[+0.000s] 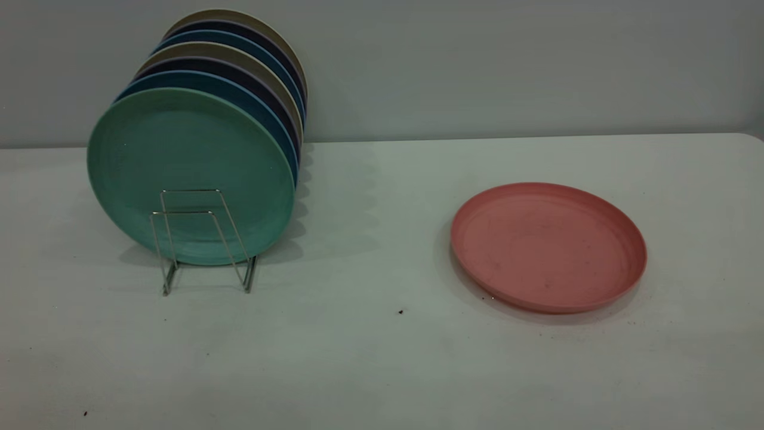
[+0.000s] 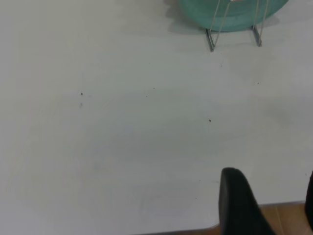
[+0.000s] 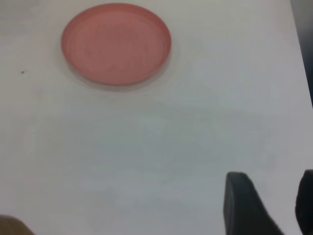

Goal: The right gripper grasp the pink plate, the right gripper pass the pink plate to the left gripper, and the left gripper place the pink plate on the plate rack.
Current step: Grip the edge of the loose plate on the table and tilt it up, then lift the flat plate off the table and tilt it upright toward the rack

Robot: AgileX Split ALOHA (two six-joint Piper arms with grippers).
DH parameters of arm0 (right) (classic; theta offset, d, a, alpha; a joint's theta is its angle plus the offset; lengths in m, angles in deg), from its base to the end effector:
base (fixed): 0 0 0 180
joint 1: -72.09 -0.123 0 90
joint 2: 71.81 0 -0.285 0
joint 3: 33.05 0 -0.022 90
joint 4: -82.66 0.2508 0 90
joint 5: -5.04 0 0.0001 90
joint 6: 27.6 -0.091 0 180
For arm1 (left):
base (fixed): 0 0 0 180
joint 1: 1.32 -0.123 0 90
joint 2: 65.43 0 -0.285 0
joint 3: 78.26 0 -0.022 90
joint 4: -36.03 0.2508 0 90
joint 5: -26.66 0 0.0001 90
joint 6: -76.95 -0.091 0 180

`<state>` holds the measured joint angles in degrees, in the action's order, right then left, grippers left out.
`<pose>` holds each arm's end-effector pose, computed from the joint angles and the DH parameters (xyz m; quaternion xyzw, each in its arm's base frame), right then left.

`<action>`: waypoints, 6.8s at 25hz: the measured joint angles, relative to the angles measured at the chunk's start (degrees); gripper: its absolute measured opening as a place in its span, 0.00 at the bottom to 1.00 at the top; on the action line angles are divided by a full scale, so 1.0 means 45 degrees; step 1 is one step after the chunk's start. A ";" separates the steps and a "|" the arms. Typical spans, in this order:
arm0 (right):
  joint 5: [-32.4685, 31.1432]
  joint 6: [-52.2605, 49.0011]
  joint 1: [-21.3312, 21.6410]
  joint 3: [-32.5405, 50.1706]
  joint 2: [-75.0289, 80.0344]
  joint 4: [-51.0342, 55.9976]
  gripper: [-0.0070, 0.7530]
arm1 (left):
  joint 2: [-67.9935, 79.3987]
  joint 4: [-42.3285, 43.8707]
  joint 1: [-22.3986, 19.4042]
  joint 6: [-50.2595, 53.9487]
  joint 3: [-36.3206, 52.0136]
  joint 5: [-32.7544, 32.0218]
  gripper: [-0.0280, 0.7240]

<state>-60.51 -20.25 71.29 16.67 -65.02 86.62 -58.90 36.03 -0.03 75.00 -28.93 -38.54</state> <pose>-0.0091 0.0056 0.2652 -0.0648 0.8719 0.0067 0.4852 -0.0100 0.0002 0.2673 0.0246 0.8703 0.0028 0.4920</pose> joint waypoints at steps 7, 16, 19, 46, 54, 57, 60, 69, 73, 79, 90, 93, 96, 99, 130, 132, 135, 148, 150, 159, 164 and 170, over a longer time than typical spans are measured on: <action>0.0000 0.0000 0.0000 0.0000 -0.0014 0.0000 0.38 | 0.0000 0.0000 0.0000 0.0000 0.0000 0.0000 0.52; 0.0000 0.0000 0.0000 0.0000 -0.0014 0.0000 0.38 | 0.0000 0.0000 0.0000 -0.0010 0.0000 0.0000 0.52; 0.0000 0.0000 0.0000 0.0000 -0.0014 0.0000 0.38 | 0.0000 0.0000 0.0000 -0.0010 0.0000 0.0000 0.52; 0.0000 0.0000 0.0000 0.0000 -0.0014 0.0000 0.38 | 0.0000 0.0342 0.0000 -0.0014 0.0000 0.0000 0.52; 0.0000 -0.0016 0.0000 0.0000 -0.0014 0.0014 0.38 | 0.0000 0.0263 0.0000 -0.0001 -0.0174 0.1159 0.52; 0.0102 0.0014 0.0000 -0.0013 -0.0014 0.0282 0.38 | 0.0194 -0.0280 0.0000 -0.0001 -0.0239 0.1996 0.52; 0.0483 0.0482 0.0000 -0.0273 0.0054 0.0341 0.38 | 0.1169 -0.0907 0.0000 -0.0001 -0.0239 0.2817 0.52; 0.3827 0.1810 0.0000 -0.0547 0.4472 0.3234 0.38 | 0.6289 -0.4225 0.0000 -0.1542 -0.0239 0.5112 0.51; 0.4870 0.5398 0.0000 -0.0547 0.7917 0.7156 0.38 | 0.7863 -0.6775 0.0000 -0.3638 -0.0239 0.5720 0.51; 0.6196 1.0396 0.0000 -0.0717 1.3133 1.2017 0.38 | 0.9843 -1.0024 0.0000 -0.6420 -0.0239 0.6096 0.51; 0.6744 1.1946 0.1372 -0.3626 2.0644 1.3359 0.38 | 1.1781 -1.0722 0.0000 -0.6986 -0.0239 0.6454 0.52; 0.6591 1.2070 0.2120 -0.4472 2.2455 1.3398 0.38 | 1.1781 -1.0722 0.0000 -0.6996 -0.0239 0.6388 0.52; 0.6591 1.2199 0.2316 -0.5221 2.4236 1.3467 0.38 | 1.1781 -1.0722 0.0000 -0.6996 -0.0239 0.6184 0.52; 0.6591 1.2402 0.2316 -0.5981 2.5699 1.3569 0.38 | 1.1781 -1.0722 0.0000 -0.6996 -0.0239 0.5996 0.52; 0.7414 1.4364 0.2316 -0.9538 3.0469 1.7199 0.17 | 1.1781 -1.0711 0.0000 -0.6999 -0.0239 0.5709 0.52; 0.7439 1.4360 0.2316 -0.9538 3.0521 1.7282 0.07 | 1.1781 -1.0711 0.0000 -0.6999 -0.0239 0.5685 0.52; 0.7450 1.4360 0.2316 -0.9538 3.0535 1.7295 0.03 | 1.1781 -1.0711 0.0000 -0.6999 -0.0239 0.5659 0.52; 0.6532 1.3737 0.3195 -0.9538 2.9012 1.5440 0.03 | 1.2225 -1.1468 0.0000 -0.7225 -0.0239 0.5935 0.52; 0.6067 1.3690 0.3112 -0.9538 2.9012 1.5144 0.03 | 1.2867 -1.1841 0.0000 -0.7769 -0.0239 0.6106 0.52; 0.4797 1.3226 0.1655 -0.9538 2.9012 1.3569 0.03 | 1.7529 -1.6781 0.0000 -1.3166 -0.0239 0.6475 0.52; 0.4223 1.3115 0.0603 -0.9538 2.9003 1.3976 0.03 | 1.9354 -1.9181 0.0000 -1.5609 -0.0254 0.6429 0.52; 0.3915 1.3146 -0.0728 -0.9538 2.8988 1.4614 0.03 | 2.0507 -2.0903 0.0000 -1.6912 -0.0263 0.6441 0.52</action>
<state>-42.89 38.90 68.02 -26.26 65.43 152.38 33.38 -58.04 -0.03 -1.10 -30.11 -9.56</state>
